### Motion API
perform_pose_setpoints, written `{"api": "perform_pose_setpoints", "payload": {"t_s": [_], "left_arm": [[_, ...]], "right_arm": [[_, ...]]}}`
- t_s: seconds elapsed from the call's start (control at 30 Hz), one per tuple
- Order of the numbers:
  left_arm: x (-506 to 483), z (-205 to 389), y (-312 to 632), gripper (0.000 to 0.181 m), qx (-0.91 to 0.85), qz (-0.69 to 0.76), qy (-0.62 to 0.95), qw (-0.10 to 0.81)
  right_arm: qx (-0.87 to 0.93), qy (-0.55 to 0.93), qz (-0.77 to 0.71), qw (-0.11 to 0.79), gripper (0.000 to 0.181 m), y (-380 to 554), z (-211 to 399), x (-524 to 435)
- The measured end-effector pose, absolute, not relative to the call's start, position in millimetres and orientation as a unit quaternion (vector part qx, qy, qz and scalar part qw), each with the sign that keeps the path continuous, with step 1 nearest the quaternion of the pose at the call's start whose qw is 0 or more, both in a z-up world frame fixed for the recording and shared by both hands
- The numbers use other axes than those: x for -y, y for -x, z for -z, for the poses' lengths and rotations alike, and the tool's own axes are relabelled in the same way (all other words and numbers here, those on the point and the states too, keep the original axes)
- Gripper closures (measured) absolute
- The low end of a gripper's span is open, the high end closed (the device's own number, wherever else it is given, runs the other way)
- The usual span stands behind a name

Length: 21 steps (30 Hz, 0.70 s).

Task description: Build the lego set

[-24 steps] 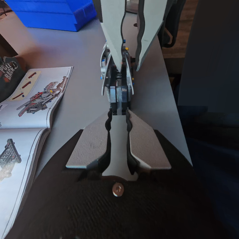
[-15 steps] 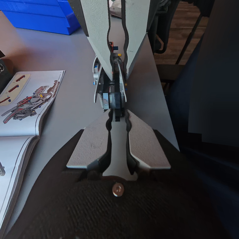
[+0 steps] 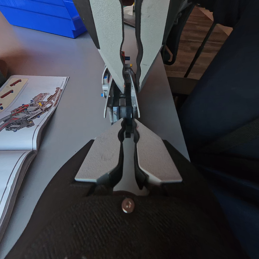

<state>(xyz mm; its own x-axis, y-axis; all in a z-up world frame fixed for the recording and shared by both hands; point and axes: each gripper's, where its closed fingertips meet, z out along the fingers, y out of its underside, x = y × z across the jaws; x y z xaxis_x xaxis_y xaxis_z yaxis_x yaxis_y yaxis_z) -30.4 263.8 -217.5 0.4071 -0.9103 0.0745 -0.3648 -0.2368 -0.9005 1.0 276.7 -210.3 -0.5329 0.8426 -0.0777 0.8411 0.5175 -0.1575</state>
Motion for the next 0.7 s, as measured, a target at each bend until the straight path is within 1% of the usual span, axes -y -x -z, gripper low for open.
{"api": "perform_pose_setpoints", "payload": {"t_s": [0.53, 0.7], "left_arm": [[-263.5, 217.8, 30.5, 0.177, -0.443, 0.319, 0.72, 0.428], [-264.1, 217.3, 30.7, 0.177, -0.44, 0.318, 0.721, 0.431]], "right_arm": [[0.881, 0.466, -0.084, -0.011, 0.169, -2.0, 210.2, -277.7], [0.865, 0.493, -0.089, -0.018, 0.166, -0.9, 209.5, -277.5]]}}
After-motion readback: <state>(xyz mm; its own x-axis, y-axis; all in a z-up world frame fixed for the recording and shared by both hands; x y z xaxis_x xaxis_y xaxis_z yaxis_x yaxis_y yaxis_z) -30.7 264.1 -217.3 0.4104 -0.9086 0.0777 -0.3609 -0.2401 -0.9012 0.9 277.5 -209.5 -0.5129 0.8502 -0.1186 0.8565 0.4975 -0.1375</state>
